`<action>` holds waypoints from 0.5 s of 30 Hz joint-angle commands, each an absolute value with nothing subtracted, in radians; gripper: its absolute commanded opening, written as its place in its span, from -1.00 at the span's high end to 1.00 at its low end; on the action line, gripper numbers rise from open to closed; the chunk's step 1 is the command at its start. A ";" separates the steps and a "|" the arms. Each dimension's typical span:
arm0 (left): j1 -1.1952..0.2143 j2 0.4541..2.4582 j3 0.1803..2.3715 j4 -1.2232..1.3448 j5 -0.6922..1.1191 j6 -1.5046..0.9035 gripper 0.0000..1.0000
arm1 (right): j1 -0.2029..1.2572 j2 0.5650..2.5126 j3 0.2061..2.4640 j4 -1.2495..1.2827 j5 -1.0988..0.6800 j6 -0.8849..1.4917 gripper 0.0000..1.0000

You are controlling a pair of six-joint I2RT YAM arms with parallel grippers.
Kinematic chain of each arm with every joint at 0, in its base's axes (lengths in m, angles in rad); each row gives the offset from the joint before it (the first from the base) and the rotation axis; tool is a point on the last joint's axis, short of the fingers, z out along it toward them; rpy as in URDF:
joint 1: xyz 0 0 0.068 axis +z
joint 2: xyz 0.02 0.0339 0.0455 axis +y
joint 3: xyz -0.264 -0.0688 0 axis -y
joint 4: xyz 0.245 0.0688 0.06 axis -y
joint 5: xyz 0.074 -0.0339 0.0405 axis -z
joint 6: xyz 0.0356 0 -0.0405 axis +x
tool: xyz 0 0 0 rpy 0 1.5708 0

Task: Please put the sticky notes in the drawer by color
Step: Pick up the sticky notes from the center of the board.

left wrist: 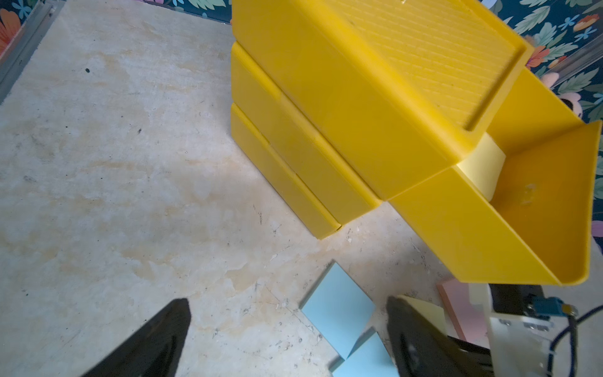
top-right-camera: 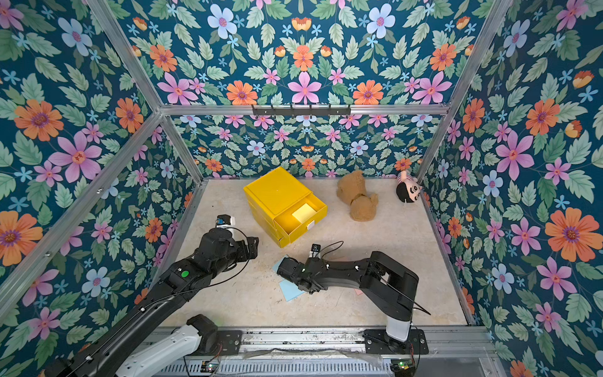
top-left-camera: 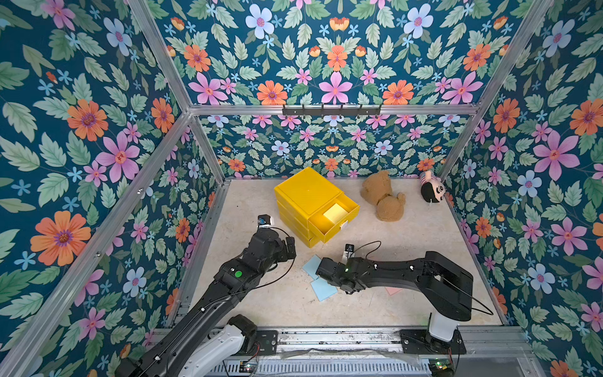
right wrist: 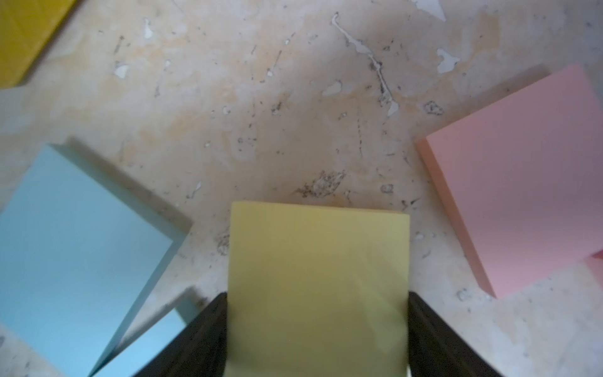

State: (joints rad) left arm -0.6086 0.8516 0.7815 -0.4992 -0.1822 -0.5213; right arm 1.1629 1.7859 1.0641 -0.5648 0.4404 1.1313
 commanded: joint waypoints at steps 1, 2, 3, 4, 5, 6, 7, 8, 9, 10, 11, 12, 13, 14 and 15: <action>-0.607 0.849 0.778 -0.469 -0.157 -0.546 -0.99 | 1.172 1.751 1.059 -0.611 0.462 1.132 -0.66; -0.607 0.850 0.775 -0.466 -0.144 -0.555 -0.99 | 1.175 1.737 1.053 -0.612 0.465 1.131 -0.66; -0.607 0.848 0.774 -0.461 -0.130 -0.569 -0.99 | 1.176 1.718 1.043 -0.611 0.469 1.127 -0.66; -0.607 0.847 0.773 -0.456 -0.114 -0.585 -0.99 | 1.178 1.695 1.032 -0.603 0.469 1.123 -0.66; -0.607 0.848 0.773 -0.451 -0.095 -0.600 -0.99 | 1.179 1.674 1.018 -0.591 0.468 1.115 -0.66; -0.607 0.852 0.777 -0.447 -0.077 -0.623 -0.99 | 1.180 1.638 1.002 -0.574 0.464 1.103 -0.67; -0.607 0.858 0.780 -0.441 -0.048 -0.654 -0.99 | 1.180 1.607 0.987 -0.557 0.459 1.090 -0.67; -0.607 0.864 0.777 -0.428 -0.014 -0.679 -0.99 | 1.180 1.585 0.975 -0.540 0.454 1.079 -0.67; -0.607 0.870 0.769 -0.403 0.035 -0.717 -0.99 | 1.180 1.561 0.961 -0.519 0.448 1.059 -0.68; -0.607 0.874 0.752 -0.373 0.091 -0.763 -0.99 | 1.180 1.539 0.947 -0.502 0.444 1.045 -0.68; -0.608 0.877 0.731 -0.331 0.138 -0.808 -0.99 | 1.180 1.517 0.937 -0.488 0.440 1.035 -0.68; -0.609 0.878 0.697 -0.275 0.200 -0.862 -0.99 | 1.181 1.497 0.926 -0.479 0.442 1.029 -0.68; -0.613 0.877 0.661 -0.217 0.250 -0.931 -0.99 | 1.179 1.480 0.918 -0.469 0.440 1.019 -0.68; -0.621 0.875 0.633 -0.169 0.284 -0.976 -0.99 | 1.180 1.466 0.912 -0.463 0.439 1.012 -0.69; -0.636 0.872 0.598 -0.115 0.300 -1.026 -0.99 | 1.181 1.452 0.907 -0.458 0.438 1.002 -0.69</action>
